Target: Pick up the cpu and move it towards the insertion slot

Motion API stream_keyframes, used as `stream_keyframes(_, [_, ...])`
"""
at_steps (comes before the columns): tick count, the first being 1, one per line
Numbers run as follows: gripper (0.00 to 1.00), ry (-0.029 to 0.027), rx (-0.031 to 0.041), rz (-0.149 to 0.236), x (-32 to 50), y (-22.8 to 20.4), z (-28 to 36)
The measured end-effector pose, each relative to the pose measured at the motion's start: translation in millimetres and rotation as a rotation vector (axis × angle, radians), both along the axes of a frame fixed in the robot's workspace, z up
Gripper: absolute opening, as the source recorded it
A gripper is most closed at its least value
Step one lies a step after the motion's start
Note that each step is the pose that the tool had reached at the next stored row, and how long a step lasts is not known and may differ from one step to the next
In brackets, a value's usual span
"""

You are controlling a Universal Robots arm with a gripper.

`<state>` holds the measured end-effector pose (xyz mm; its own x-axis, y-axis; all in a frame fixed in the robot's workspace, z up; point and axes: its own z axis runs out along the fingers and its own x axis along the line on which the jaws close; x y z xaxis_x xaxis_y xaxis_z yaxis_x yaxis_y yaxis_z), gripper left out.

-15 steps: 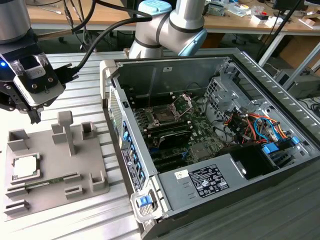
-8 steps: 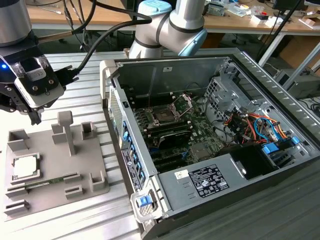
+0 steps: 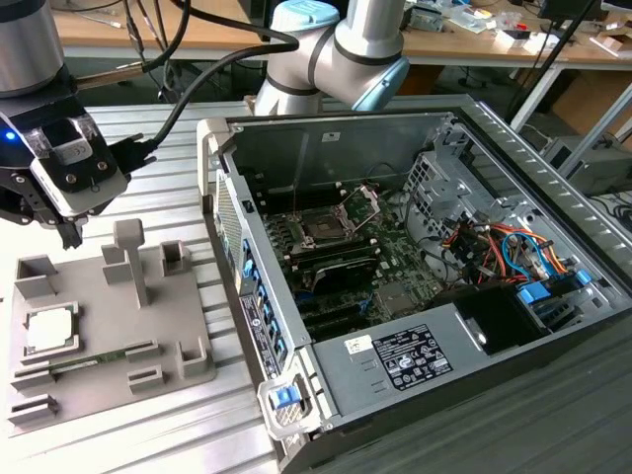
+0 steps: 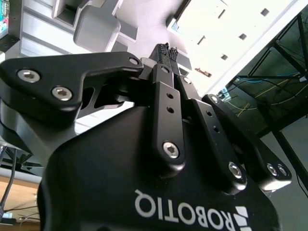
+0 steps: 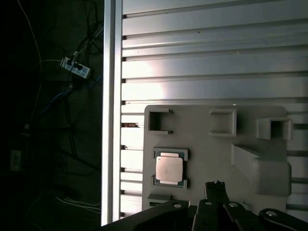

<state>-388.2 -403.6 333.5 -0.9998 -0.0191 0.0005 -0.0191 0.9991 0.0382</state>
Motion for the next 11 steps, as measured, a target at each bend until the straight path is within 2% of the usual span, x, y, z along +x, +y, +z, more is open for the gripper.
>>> stream_keyframes(11, [0.11, 0.0000, 0.0000, 0.000, 0.0, 0.0, -6.0])
